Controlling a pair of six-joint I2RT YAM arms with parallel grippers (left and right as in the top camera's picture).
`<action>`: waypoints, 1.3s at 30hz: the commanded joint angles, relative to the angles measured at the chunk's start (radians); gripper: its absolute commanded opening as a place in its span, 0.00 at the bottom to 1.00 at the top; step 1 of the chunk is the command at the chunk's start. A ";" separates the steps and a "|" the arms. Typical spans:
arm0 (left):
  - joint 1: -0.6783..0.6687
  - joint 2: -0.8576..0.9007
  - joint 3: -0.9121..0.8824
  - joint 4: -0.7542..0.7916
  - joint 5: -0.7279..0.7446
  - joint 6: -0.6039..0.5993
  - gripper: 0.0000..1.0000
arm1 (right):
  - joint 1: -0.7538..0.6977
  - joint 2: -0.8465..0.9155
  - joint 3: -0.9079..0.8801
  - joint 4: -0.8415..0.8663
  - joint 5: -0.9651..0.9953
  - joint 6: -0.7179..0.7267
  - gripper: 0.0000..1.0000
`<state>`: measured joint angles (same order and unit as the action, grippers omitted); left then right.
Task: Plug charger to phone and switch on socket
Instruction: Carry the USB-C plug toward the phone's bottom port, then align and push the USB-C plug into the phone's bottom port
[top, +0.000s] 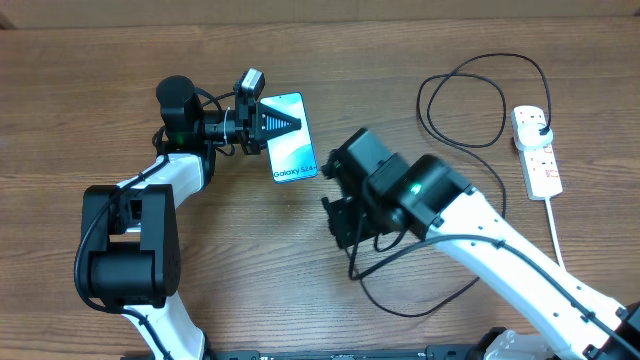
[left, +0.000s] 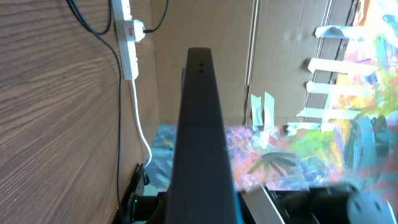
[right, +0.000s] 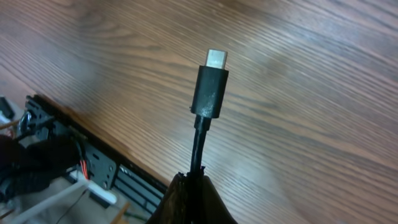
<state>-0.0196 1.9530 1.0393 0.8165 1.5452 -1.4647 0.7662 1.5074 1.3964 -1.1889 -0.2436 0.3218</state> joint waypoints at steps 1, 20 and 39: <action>-0.002 0.005 0.018 0.008 -0.043 0.003 0.04 | 0.053 -0.026 -0.002 0.020 0.106 0.106 0.04; -0.040 0.005 0.018 0.008 -0.076 0.005 0.04 | 0.070 -0.026 -0.002 0.167 0.116 0.119 0.04; -0.033 0.005 0.018 0.007 -0.013 -0.045 0.04 | 0.069 -0.026 -0.002 0.145 0.115 0.120 0.04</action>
<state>-0.0586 1.9530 1.0393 0.8165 1.5063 -1.4891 0.8337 1.5070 1.3964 -1.0431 -0.1379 0.4377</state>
